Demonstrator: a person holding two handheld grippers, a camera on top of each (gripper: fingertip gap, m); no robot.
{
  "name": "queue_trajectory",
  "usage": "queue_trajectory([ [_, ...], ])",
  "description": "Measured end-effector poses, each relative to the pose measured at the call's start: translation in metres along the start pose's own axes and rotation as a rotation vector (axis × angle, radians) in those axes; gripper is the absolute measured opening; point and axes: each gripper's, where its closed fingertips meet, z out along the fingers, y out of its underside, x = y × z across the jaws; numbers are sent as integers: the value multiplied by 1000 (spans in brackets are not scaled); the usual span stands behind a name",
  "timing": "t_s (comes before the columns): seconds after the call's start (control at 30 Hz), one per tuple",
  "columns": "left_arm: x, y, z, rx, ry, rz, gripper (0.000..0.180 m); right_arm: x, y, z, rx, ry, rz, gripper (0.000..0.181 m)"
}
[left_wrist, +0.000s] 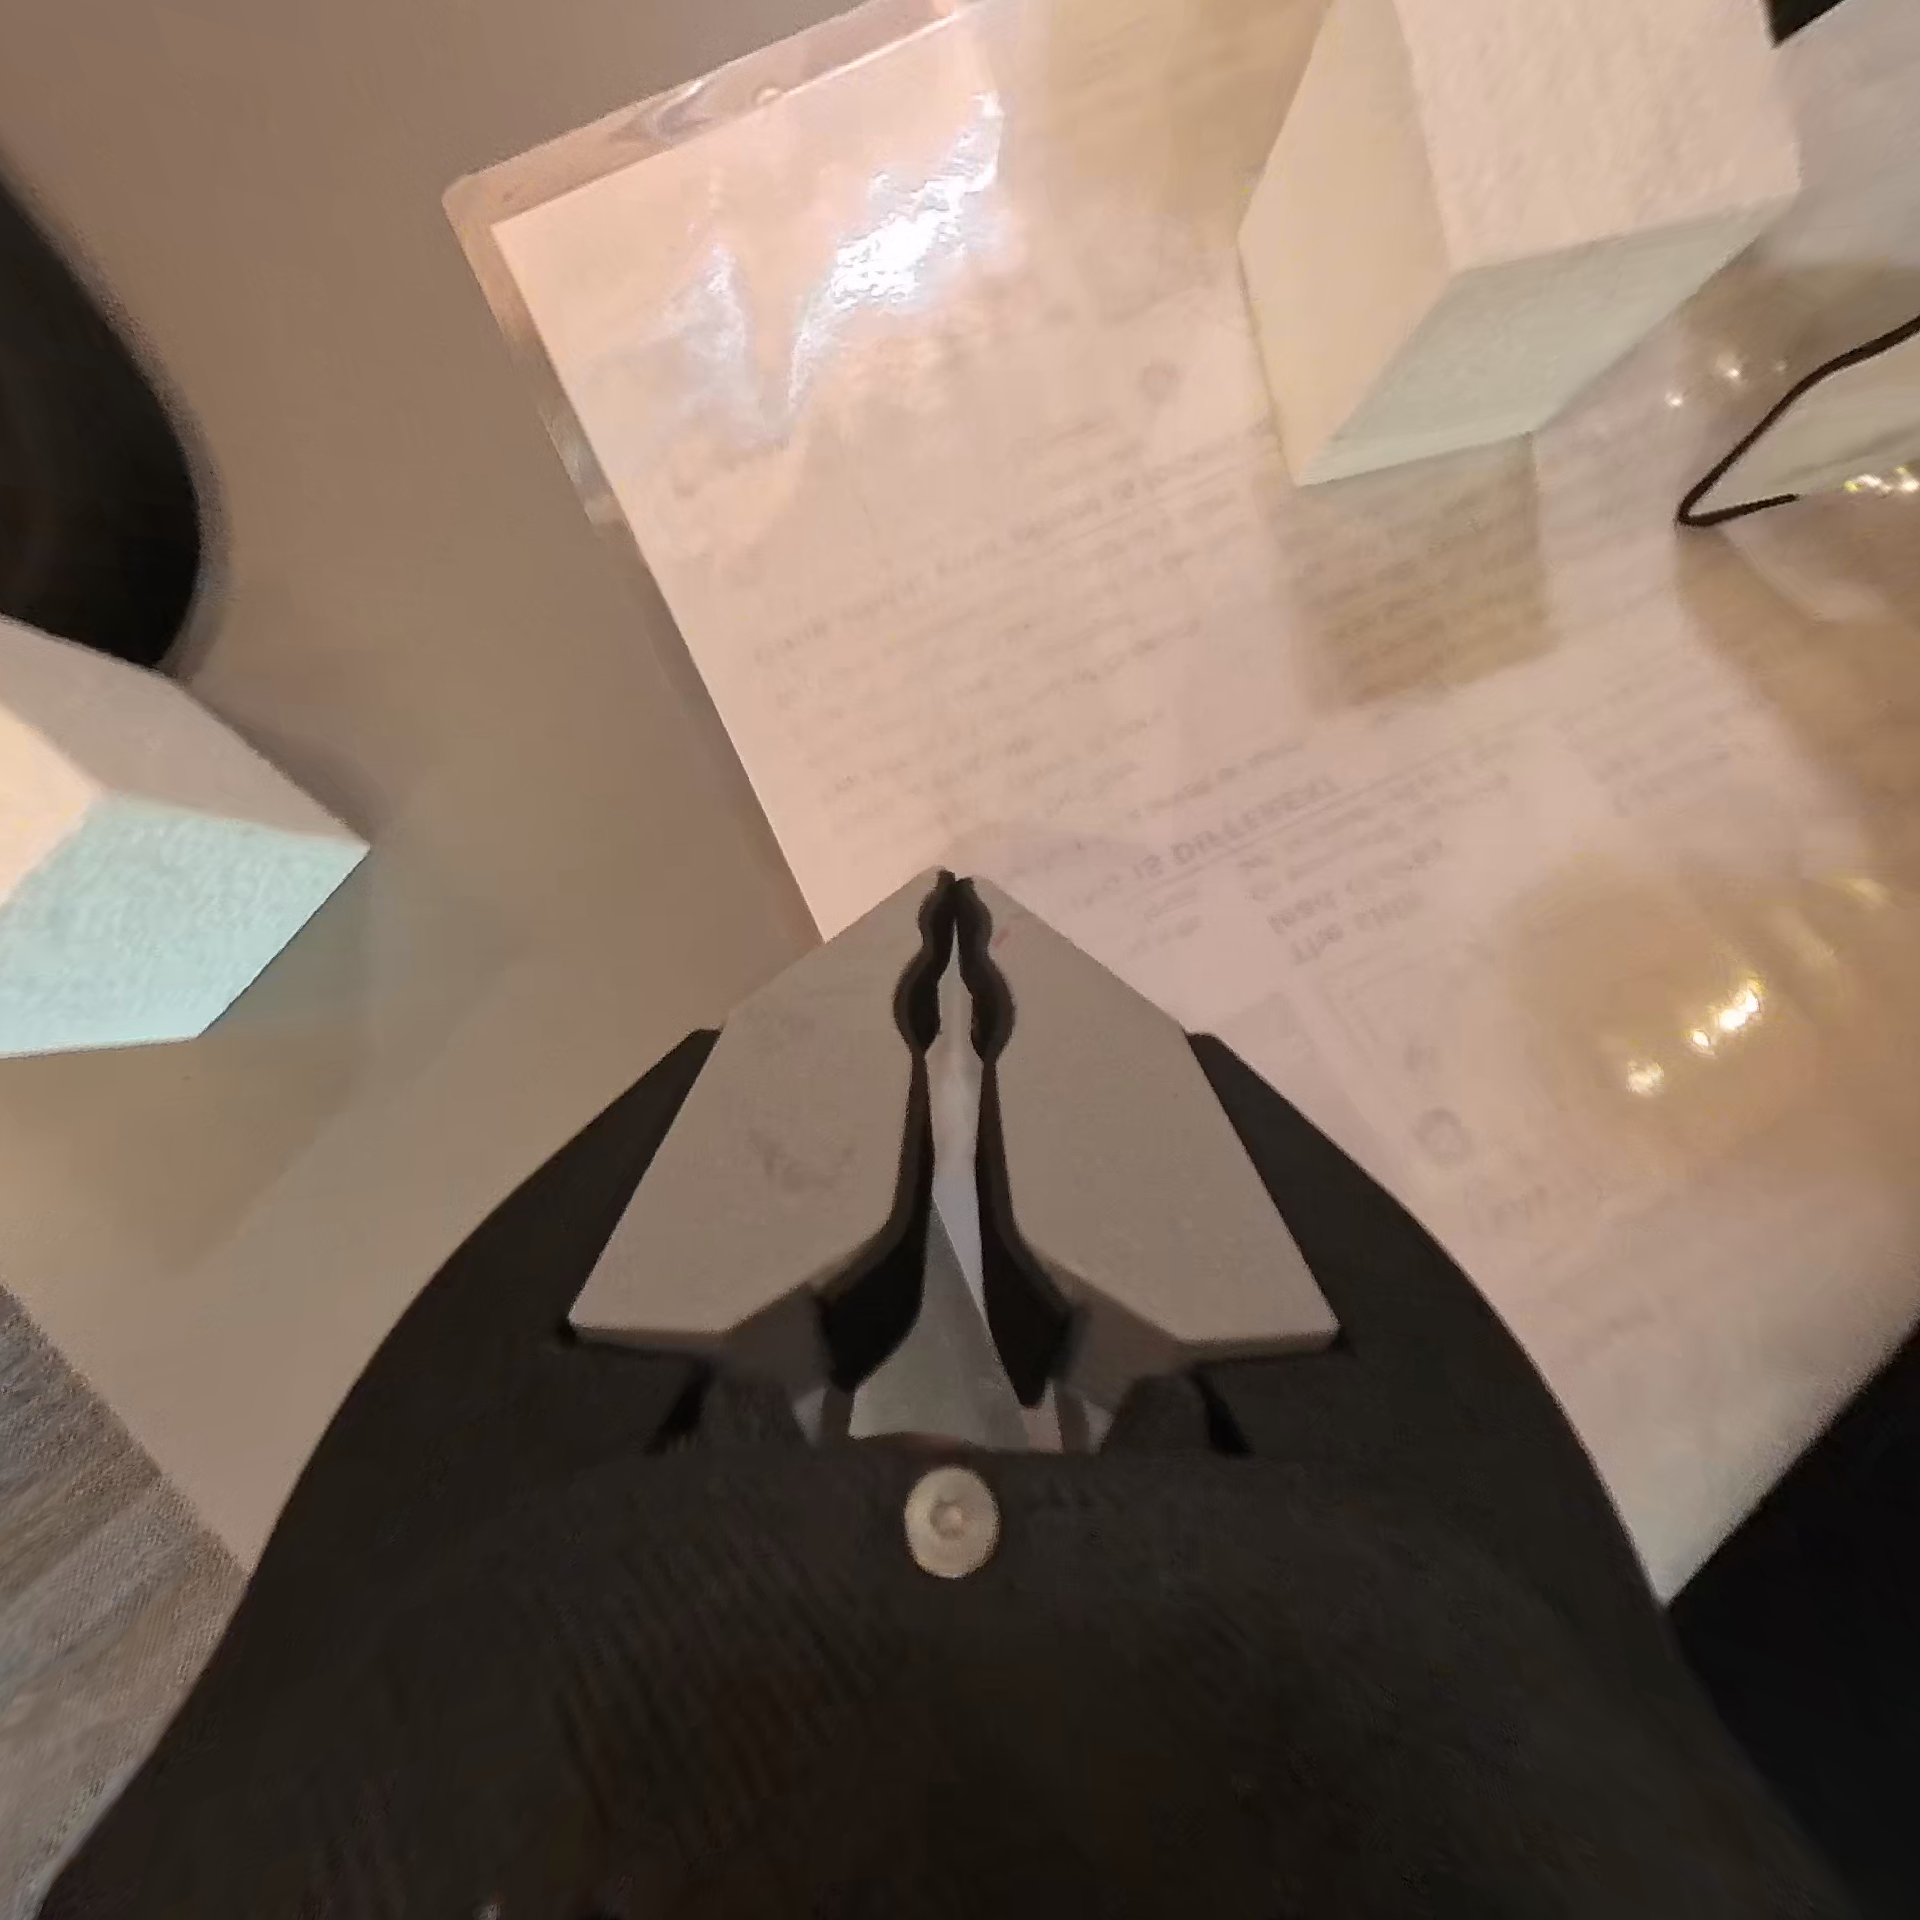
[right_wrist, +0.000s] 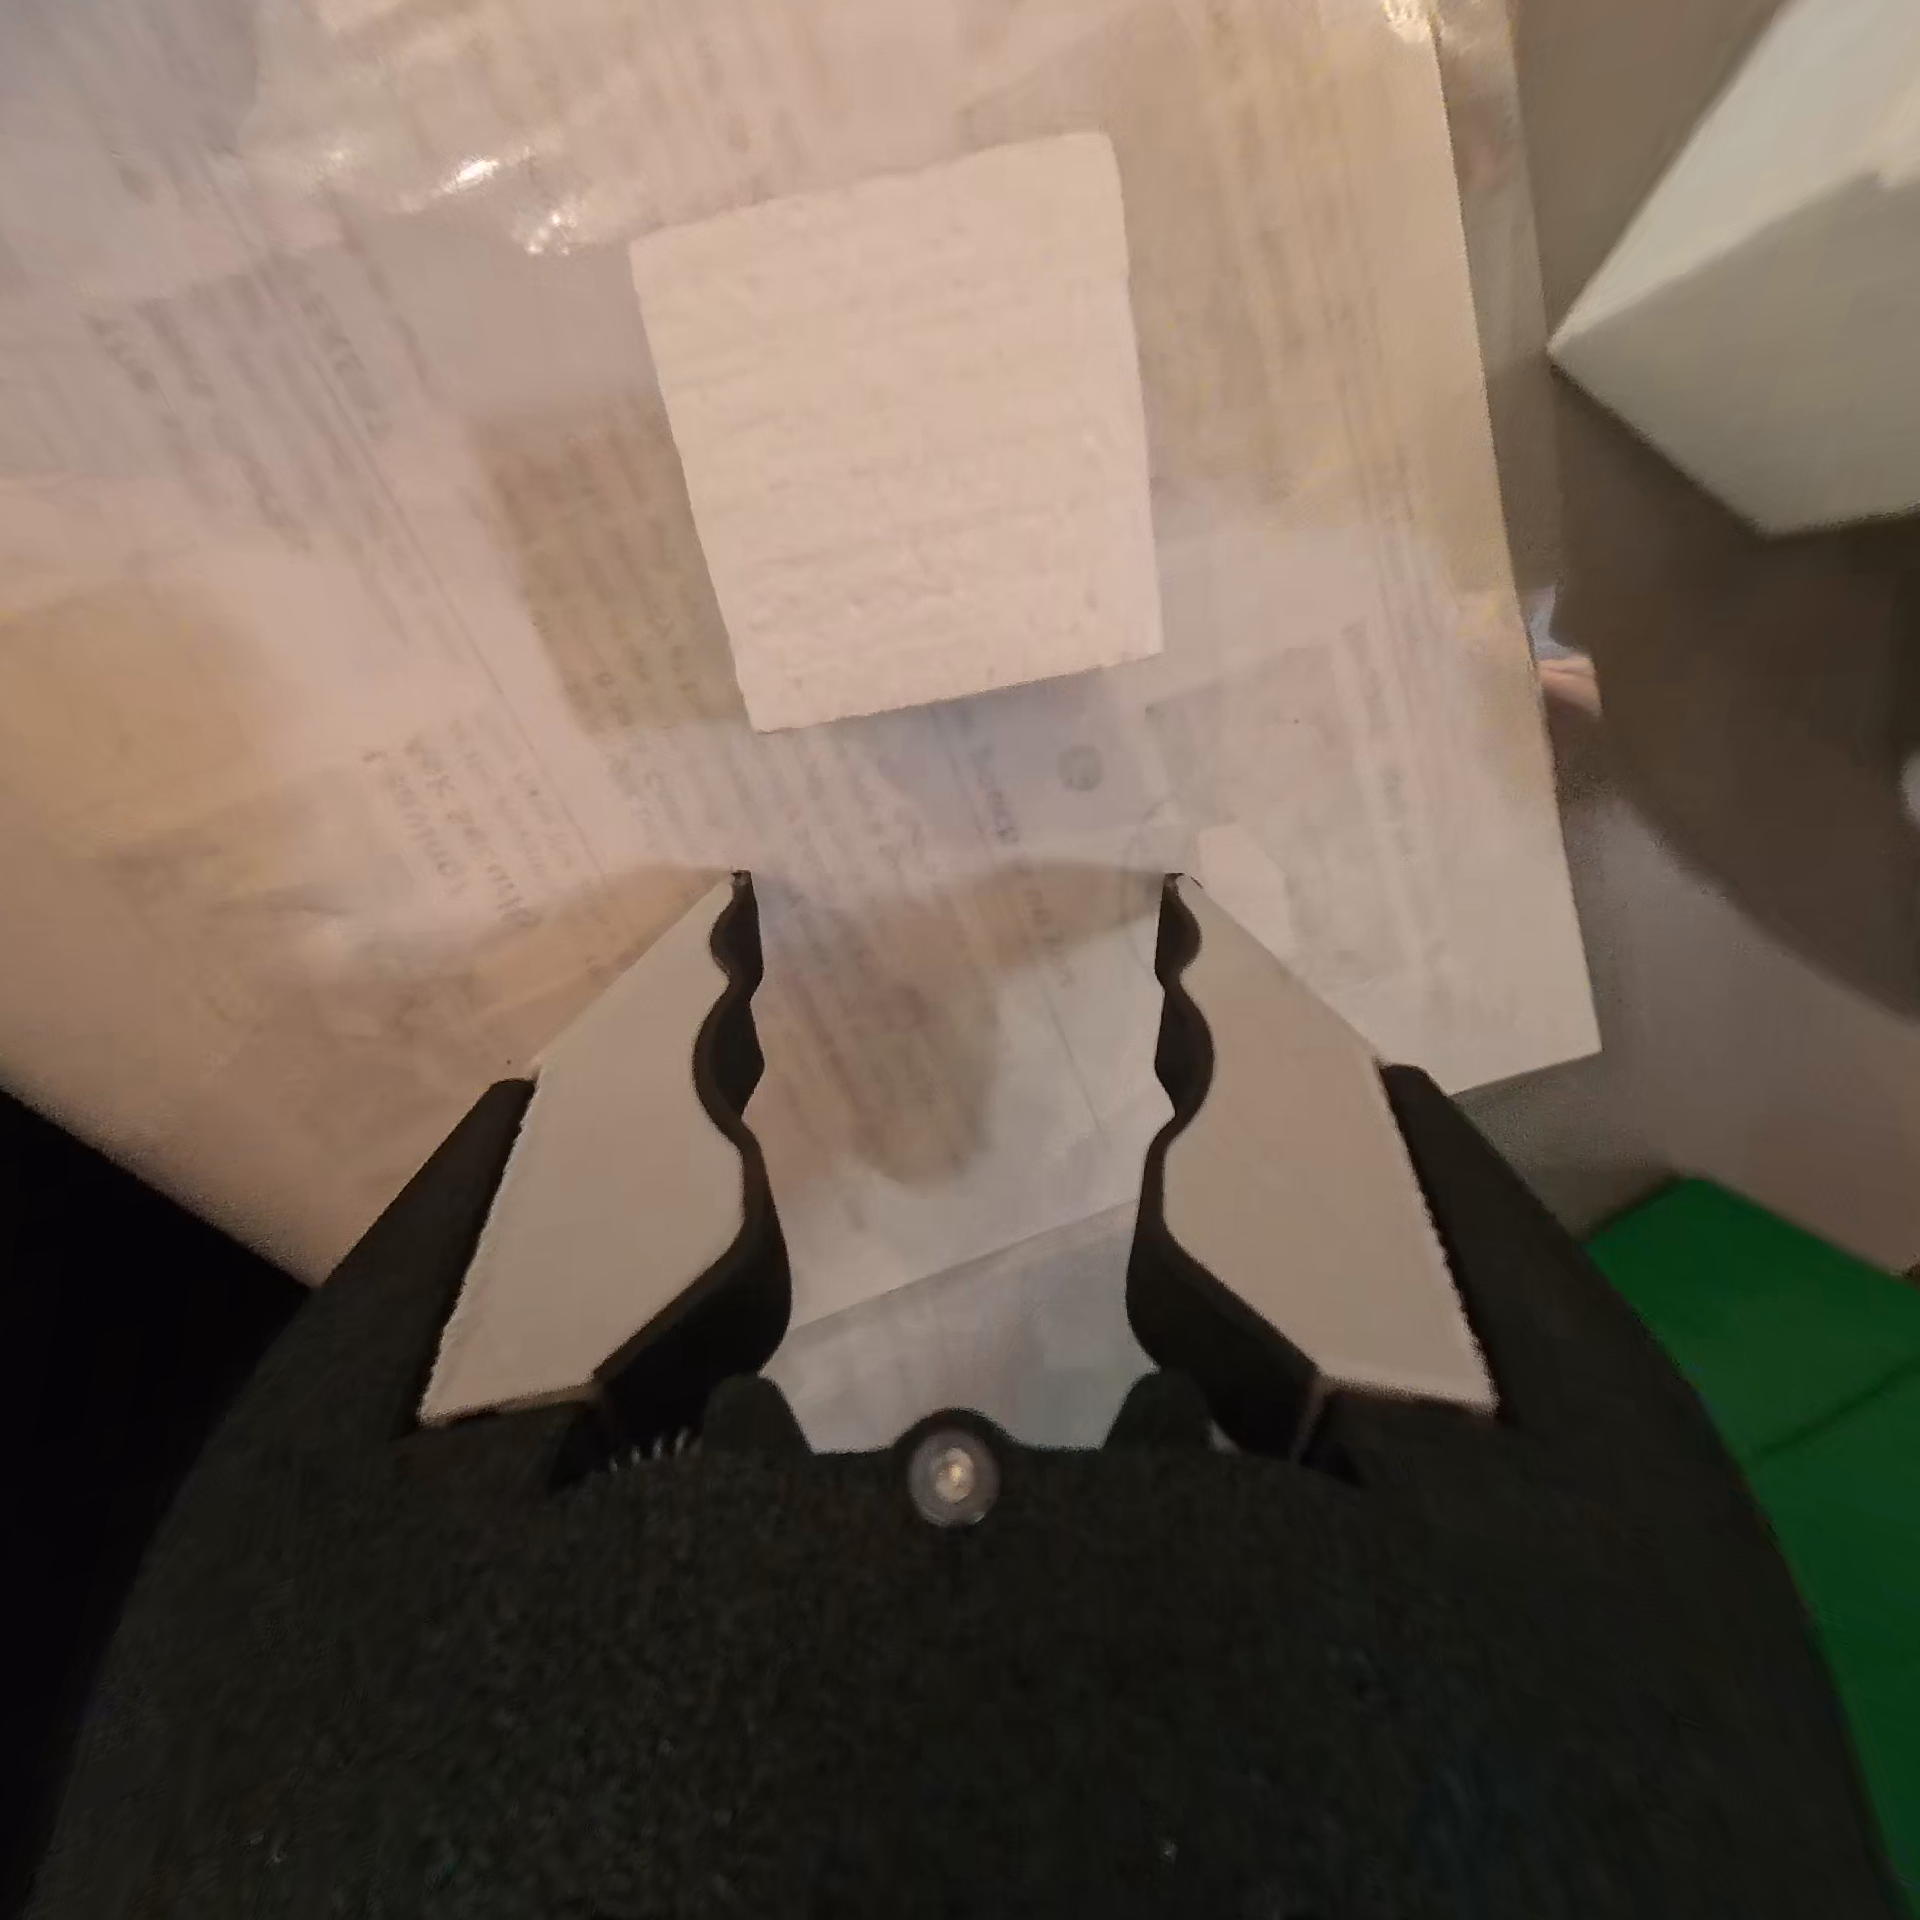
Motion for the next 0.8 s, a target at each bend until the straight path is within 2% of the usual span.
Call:
queue_trajectory([
  [0.23,-3,-18,-33,98,75,-67,0,-3,-35,8,57,-44,-159,76],
  [0.4,26,-2,-21,25,273,-103,0,-1,-57,14,64,-65,-238,75],
  [0.47,31,17,-11,-38,287,-102,0,0,-61,15,32,-64,-249,75],
  [0.57,35,17,-11,11,301,-148,0,0,-60,15,11,-57,-231,75],
  [0.8,36,4,-3,59,283,-76,0,3,-50,12,71,-44,-128,75],
])
